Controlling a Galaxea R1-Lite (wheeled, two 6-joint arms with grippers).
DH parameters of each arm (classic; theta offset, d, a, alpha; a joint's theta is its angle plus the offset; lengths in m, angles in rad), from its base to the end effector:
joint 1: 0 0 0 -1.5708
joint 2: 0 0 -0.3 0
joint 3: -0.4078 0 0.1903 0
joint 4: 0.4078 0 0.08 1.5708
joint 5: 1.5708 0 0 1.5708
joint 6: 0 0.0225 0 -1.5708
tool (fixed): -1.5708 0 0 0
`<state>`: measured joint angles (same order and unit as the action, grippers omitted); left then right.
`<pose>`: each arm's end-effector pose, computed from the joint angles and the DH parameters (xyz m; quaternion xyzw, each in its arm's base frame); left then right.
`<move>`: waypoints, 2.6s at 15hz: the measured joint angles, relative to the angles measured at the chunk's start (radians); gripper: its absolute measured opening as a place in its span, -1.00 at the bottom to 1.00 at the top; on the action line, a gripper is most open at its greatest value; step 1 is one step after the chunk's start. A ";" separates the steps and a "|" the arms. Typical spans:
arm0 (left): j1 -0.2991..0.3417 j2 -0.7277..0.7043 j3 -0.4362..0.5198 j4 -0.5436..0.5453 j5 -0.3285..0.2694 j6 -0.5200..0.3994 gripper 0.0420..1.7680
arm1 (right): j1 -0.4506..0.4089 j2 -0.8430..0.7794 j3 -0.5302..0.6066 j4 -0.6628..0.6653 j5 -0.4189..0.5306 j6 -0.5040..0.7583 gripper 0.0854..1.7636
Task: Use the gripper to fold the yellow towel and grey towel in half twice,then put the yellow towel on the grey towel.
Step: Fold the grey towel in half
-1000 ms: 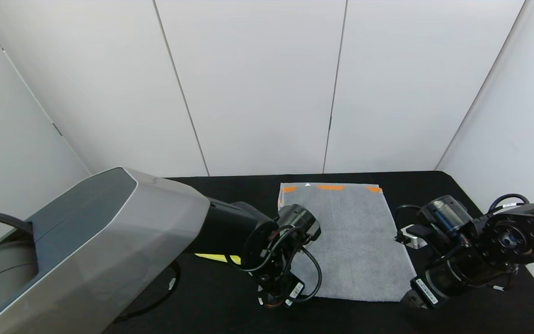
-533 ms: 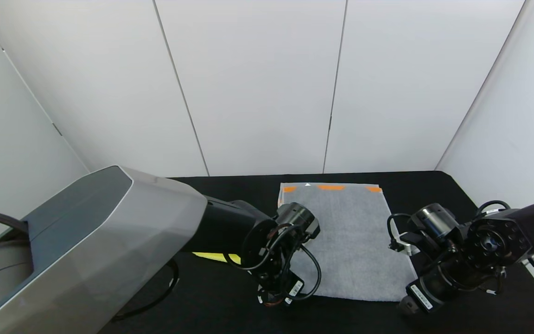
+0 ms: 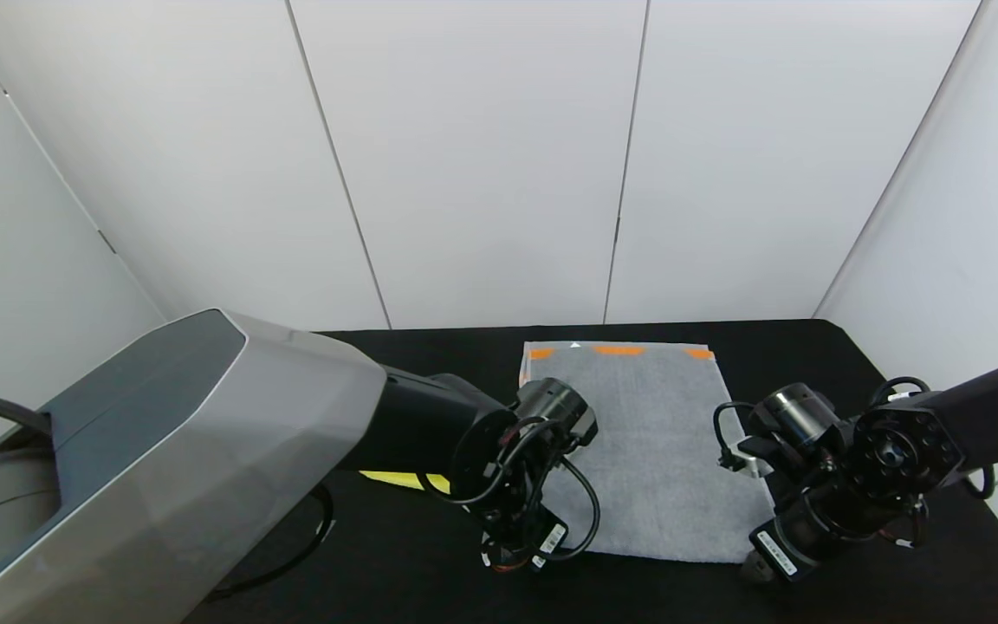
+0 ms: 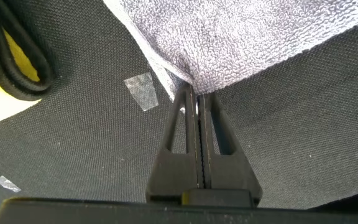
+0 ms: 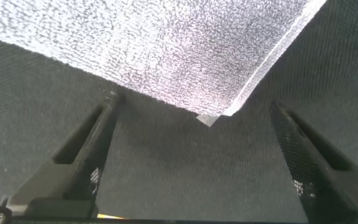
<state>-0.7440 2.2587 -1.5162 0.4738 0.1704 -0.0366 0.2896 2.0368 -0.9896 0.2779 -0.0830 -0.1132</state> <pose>0.3011 -0.2719 0.0734 0.2378 0.5168 -0.2227 0.7917 0.2999 0.0874 0.0551 -0.1581 0.5989 0.1154 0.7765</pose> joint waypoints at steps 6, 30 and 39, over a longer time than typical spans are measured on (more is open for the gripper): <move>0.000 -0.002 0.002 0.003 0.000 0.002 -0.93 | -0.003 0.012 -0.003 -0.011 0.000 0.000 -0.19; -0.057 -0.118 0.183 -0.004 0.001 -0.016 -0.93 | 0.028 -0.178 0.152 0.020 0.007 -0.034 -0.94; -0.089 -0.184 0.286 -0.003 0.000 -0.021 -0.93 | 0.060 -0.279 0.198 0.105 0.013 -0.033 -0.94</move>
<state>-0.8332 2.0743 -1.2306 0.4711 0.1704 -0.0581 0.3491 1.7574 -0.7913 0.3830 -0.0700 -0.1466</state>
